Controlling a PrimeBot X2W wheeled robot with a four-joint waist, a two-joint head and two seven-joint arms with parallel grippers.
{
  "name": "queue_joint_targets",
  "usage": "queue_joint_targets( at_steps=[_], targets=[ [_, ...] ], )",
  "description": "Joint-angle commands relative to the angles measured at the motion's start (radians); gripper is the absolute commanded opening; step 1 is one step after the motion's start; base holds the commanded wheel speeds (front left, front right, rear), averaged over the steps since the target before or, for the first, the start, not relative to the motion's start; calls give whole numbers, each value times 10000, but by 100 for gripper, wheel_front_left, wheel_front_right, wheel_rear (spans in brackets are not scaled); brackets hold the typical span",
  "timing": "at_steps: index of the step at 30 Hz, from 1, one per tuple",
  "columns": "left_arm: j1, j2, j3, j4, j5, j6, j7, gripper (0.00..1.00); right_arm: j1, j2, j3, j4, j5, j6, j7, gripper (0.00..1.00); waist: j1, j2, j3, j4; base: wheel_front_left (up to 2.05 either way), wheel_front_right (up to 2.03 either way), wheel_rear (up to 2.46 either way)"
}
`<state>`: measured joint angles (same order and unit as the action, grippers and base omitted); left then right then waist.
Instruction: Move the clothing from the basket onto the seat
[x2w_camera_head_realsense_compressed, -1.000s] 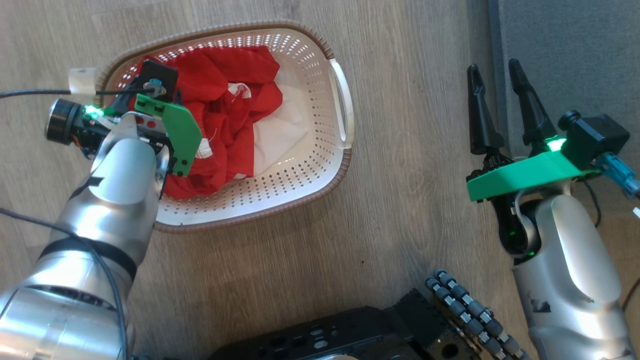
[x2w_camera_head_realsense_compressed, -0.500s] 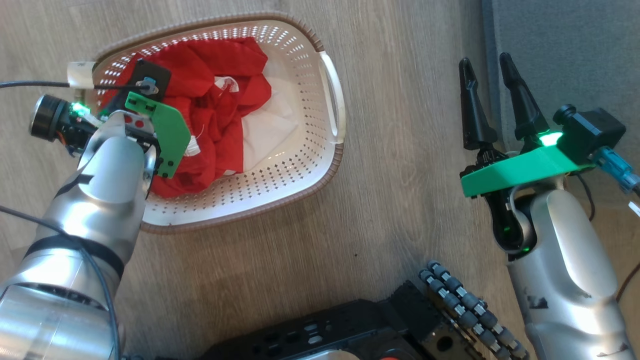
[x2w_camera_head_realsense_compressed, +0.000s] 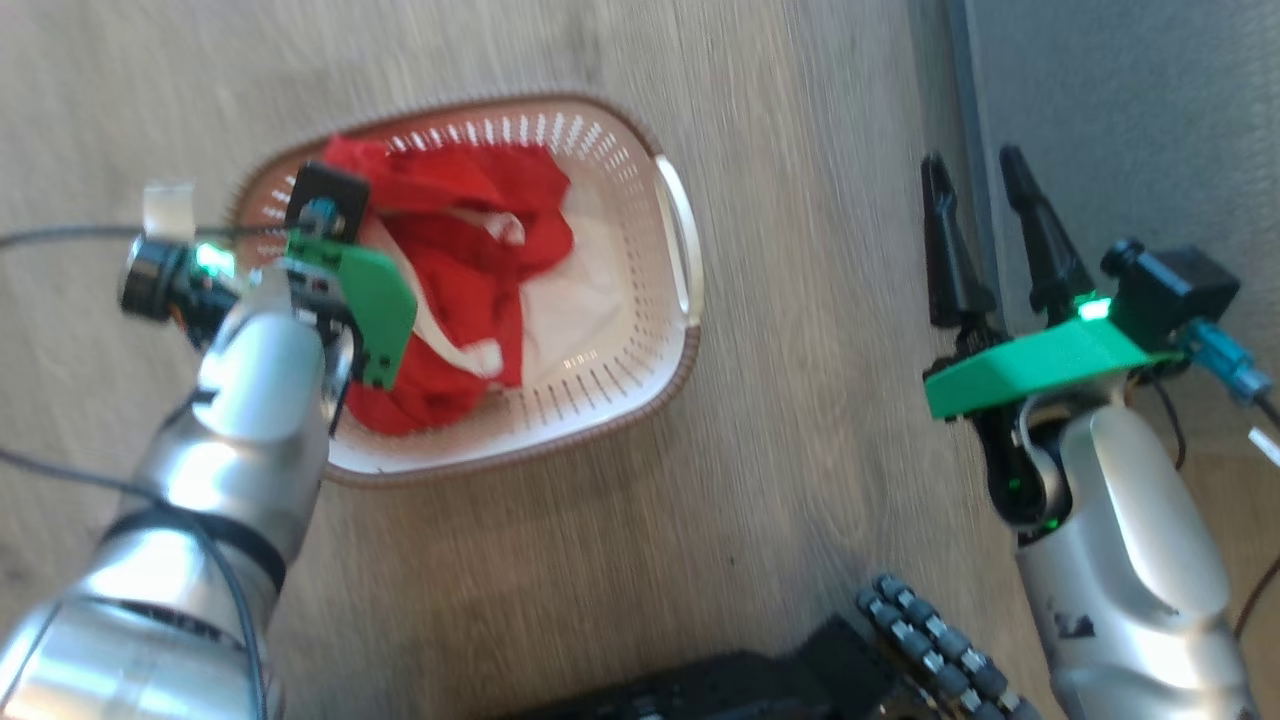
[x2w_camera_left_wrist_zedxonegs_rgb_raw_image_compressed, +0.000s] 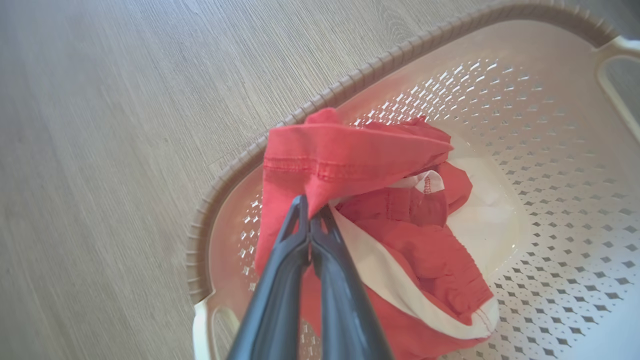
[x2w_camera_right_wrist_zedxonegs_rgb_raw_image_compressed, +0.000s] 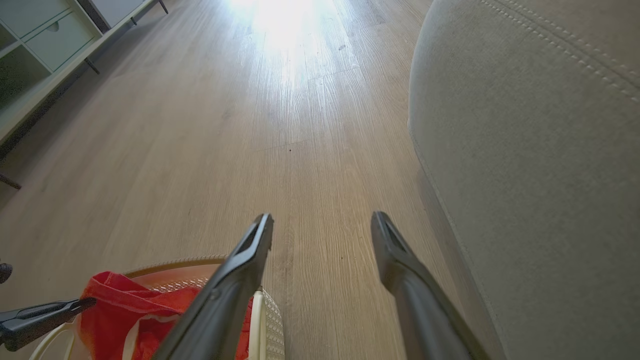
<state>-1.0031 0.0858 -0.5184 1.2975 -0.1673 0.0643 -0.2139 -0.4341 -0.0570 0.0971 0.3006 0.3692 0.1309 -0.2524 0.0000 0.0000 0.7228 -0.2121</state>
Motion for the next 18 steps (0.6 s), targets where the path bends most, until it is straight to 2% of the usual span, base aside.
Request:
queue_joint_targets(
  at_steps=[1, 7, 16, 18],
  targets=[
    [397, 210, 281, -151, -165, -3, -204, 0, 496, 67, 107, -162, -55, -2, -93, 100, 0, 0, -798, 300, 0, 0, 0],
    [1348, 303, 901, -894, -863, -27, -465, 0, 1018, -11, -63, 49, -176, -2, -93, 100, 0, 0, -2443, 691, 0, 0, 0],
    [3285, 826, 1958, -4134, -1262, 302, -476, 0, 2099, -151, -320, 346, -328, -2, -93, 100, 0, 0, -4308, 1298, 0, 0, 0],
    [3424, 859, 2021, -4365, -1251, 323, -477, 0, 2178, -163, -327, 366, -346, -2, -93, 100, 0, 0, -4432, 1341, 0, 0, 0]
  ],
)
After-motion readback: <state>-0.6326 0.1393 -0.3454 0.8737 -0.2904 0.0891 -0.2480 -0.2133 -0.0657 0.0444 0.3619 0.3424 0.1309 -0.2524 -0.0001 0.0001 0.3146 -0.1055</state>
